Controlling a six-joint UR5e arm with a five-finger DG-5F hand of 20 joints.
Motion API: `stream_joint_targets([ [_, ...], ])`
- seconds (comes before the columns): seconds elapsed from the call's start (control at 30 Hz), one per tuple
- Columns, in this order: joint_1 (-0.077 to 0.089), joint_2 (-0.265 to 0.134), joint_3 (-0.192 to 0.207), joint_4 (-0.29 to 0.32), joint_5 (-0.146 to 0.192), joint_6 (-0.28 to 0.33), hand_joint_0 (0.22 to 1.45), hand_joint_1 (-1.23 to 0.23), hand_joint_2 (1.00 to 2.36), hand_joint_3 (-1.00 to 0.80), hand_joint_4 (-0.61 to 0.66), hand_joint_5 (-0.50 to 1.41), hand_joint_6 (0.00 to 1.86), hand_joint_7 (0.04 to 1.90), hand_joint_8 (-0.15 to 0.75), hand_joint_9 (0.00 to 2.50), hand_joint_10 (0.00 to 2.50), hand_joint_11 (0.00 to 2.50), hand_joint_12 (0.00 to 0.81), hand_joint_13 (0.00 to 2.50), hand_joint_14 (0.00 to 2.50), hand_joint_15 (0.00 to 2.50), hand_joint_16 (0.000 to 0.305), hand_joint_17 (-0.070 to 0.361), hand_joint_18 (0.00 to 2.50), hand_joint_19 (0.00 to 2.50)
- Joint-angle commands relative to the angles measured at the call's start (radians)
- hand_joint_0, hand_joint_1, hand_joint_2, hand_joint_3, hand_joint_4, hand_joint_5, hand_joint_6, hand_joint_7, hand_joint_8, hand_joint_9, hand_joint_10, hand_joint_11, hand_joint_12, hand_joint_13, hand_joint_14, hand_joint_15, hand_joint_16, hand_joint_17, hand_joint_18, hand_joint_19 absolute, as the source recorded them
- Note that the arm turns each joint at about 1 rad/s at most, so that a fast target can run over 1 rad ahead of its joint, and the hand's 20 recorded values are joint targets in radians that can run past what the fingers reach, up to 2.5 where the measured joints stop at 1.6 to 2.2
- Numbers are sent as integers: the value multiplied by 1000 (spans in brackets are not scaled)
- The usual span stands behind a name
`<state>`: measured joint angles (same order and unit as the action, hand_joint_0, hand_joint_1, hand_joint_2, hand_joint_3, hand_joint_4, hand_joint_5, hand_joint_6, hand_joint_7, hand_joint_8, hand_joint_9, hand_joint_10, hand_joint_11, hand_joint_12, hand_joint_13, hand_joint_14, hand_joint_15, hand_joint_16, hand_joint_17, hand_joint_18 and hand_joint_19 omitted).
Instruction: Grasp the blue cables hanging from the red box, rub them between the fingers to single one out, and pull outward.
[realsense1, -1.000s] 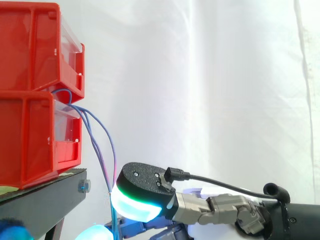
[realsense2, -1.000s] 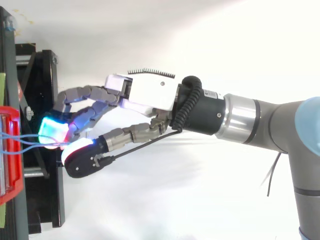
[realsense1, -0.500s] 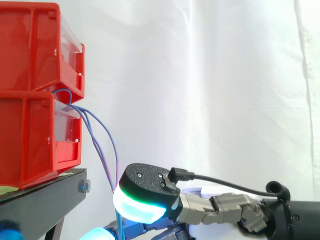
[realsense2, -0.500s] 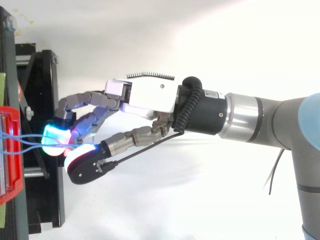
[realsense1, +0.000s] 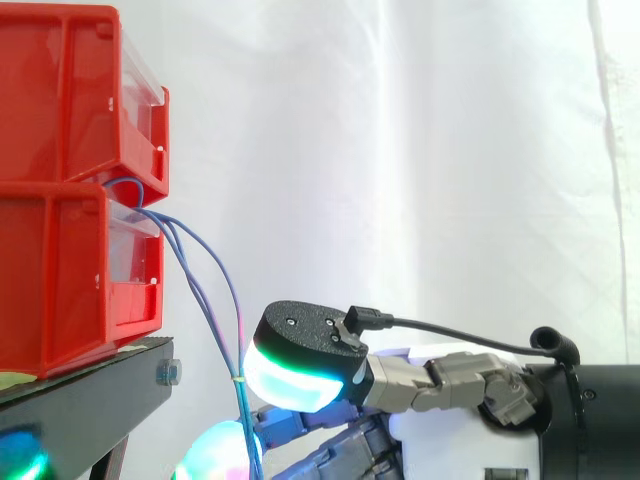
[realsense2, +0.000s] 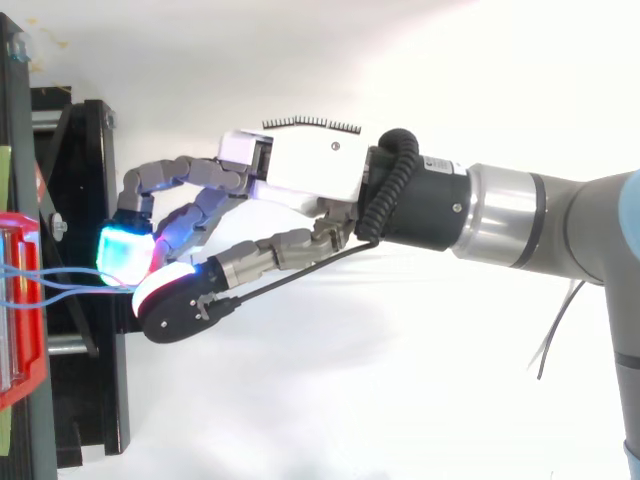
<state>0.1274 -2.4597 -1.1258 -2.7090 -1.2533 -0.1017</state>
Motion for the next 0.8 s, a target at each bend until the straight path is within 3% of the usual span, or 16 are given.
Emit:
stream_joint_targets([
  [0.0, -5, 11, 0, -23, 0, -6, 537, -659, 1005, -434, 216, -117, 617, 1154, 318, 863, 12, 445, 381, 748, 15, 464, 48, 108, 679, 621],
  [0.27, -3, 11, 0, -28, -3, -6, 562, -701, 1008, -389, 201, -147, 725, 1004, 313, 859, 14, 469, 374, 762, 15, 483, 46, 104, 683, 626],
  [0.57, -3, 11, 0, -28, -18, -6, 559, -712, 1006, -414, 205, -152, 743, 962, 309, 856, 13, 490, 376, 763, 17, 485, 47, 105, 687, 633],
  [0.77, -3, 39, 0, -37, -37, -9, 555, -714, 1006, -418, 212, -153, 748, 952, 310, 859, 14, 482, 376, 769, 17, 486, 47, 105, 689, 631],
])
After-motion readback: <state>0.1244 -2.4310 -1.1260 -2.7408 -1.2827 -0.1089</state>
